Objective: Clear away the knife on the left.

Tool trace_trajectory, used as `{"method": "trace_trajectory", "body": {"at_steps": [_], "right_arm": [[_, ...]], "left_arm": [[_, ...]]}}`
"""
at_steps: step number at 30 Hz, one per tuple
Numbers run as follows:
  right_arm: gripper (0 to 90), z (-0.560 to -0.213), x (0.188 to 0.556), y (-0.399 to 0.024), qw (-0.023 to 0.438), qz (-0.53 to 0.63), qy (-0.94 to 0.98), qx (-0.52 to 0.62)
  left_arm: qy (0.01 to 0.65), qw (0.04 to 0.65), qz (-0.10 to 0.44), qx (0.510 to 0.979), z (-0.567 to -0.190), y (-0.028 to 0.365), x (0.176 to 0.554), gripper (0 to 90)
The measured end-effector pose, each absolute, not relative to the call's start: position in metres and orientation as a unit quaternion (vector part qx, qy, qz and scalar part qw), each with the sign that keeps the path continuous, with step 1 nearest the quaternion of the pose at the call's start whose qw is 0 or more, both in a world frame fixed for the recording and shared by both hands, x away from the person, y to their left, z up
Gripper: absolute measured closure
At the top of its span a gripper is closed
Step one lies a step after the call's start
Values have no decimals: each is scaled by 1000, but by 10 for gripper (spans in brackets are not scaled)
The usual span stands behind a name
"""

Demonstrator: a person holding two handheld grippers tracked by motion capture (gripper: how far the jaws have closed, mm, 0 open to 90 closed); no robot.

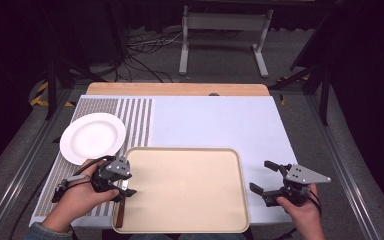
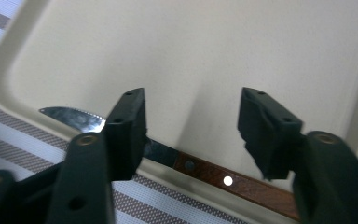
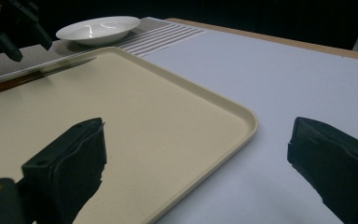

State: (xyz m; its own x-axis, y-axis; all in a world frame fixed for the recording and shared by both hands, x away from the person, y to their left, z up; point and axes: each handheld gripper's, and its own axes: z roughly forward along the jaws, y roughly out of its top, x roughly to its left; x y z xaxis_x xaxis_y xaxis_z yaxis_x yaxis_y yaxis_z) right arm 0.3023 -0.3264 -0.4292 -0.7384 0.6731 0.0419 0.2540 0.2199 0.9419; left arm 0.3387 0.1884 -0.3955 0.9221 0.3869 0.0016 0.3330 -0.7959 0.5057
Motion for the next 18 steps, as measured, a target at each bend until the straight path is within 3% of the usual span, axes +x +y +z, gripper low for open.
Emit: {"method": "trace_trajectory", "body": {"at_steps": [6,18], "right_arm": [[48,-429,301,-327,195,545,755,307],[47,-428,300,-328,198,549,752,308]], "left_arm": [[204,315,88,923,-388,203,336,182],[226,397,127,880,-380,236,329,89]]}}
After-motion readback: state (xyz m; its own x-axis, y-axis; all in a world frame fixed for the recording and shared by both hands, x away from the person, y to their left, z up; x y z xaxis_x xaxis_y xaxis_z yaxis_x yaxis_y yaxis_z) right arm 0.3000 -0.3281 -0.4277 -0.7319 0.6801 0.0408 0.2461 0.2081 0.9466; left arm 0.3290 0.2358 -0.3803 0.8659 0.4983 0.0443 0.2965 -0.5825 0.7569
